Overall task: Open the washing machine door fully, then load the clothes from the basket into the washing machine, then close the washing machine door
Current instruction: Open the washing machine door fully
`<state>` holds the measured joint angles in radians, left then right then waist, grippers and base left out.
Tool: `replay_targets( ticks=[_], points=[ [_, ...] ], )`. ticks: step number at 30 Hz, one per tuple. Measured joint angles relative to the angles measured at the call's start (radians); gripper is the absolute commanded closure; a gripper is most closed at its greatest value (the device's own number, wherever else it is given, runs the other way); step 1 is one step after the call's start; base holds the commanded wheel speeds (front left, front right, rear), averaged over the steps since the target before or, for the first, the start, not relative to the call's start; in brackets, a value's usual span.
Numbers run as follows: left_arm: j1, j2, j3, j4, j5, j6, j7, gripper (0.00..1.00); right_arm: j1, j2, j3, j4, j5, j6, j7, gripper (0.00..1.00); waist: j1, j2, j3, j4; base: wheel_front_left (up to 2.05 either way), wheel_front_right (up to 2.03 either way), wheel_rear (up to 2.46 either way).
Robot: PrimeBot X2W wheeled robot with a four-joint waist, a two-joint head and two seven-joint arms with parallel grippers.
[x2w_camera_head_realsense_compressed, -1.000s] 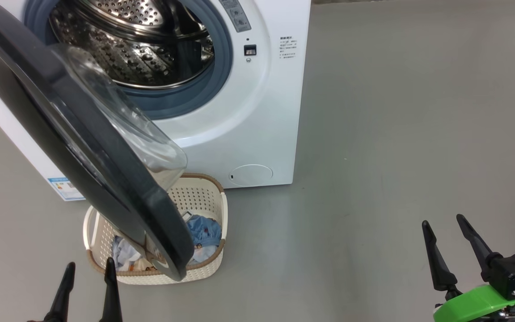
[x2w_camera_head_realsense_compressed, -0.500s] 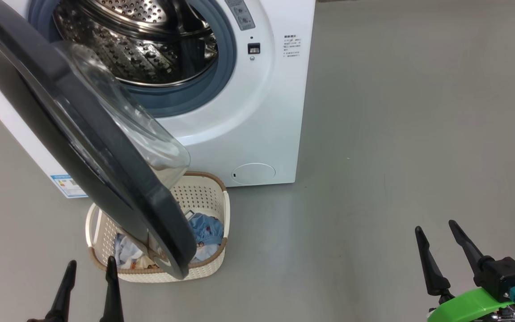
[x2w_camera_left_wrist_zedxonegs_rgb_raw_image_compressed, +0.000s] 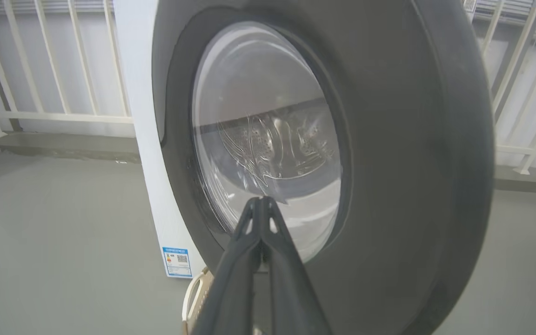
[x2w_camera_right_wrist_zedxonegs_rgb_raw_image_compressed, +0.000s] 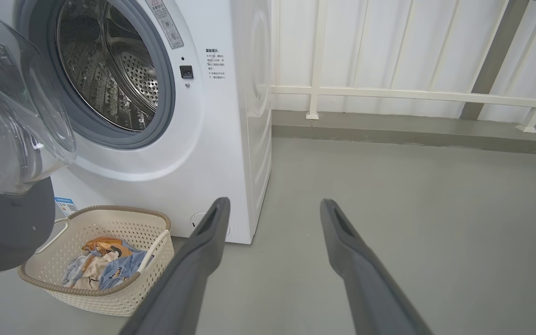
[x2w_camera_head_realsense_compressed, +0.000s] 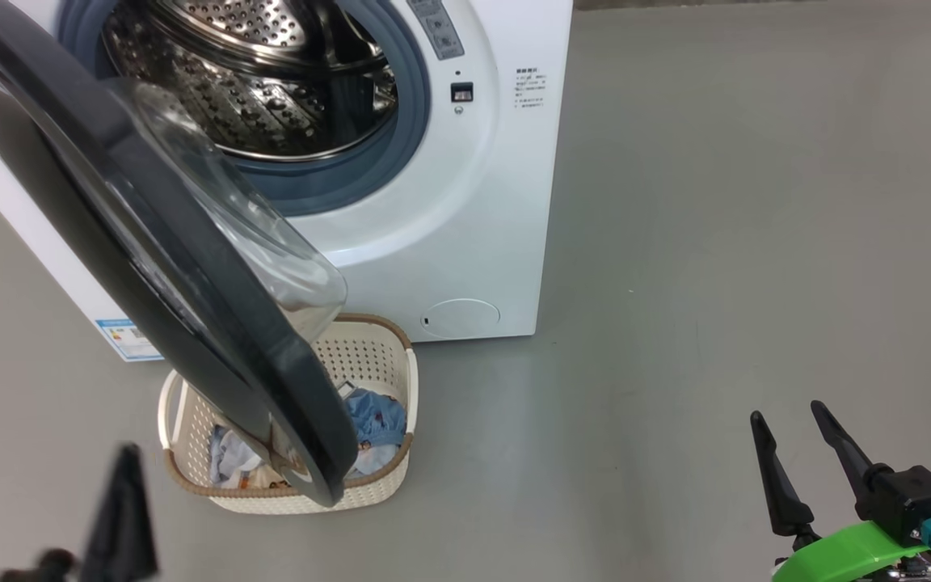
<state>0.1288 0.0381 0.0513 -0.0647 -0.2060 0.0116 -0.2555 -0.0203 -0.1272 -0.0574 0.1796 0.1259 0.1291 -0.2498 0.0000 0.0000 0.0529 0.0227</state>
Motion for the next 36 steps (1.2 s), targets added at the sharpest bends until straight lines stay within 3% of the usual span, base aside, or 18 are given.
replay_targets(
  ticks=[8,17,26,36],
  points=[
    [-0.152,0.002,0.041,-0.201,0.061,-0.076,-0.001,1.00,0.000,0.007,-0.001,0.011,0.000,0.000,0.000,0.00,0.0000,0.0000,-0.021,0.009,0.00,0.00,0.00],
    [-0.379,0.026,-0.151,-0.360,0.097,-0.129,-0.001,1.00,0.001,0.009,0.000,0.017,0.009,0.000,0.000,0.00,0.0000,0.0000,-0.041,0.002,0.00,0.00,0.00],
    [-0.421,0.016,-0.466,-0.296,0.092,-0.135,-0.001,1.00,0.001,0.009,0.001,0.025,0.011,0.000,0.000,0.00,0.0000,0.0000,-0.039,-0.022,0.00,0.00,0.00],
    [-0.369,0.012,-0.649,-0.138,0.051,-0.129,-0.001,1.00,-0.001,0.001,0.000,0.036,0.011,0.000,0.000,0.00,0.0000,0.0000,-0.002,-0.029,0.00,0.00,0.00]
  ],
)
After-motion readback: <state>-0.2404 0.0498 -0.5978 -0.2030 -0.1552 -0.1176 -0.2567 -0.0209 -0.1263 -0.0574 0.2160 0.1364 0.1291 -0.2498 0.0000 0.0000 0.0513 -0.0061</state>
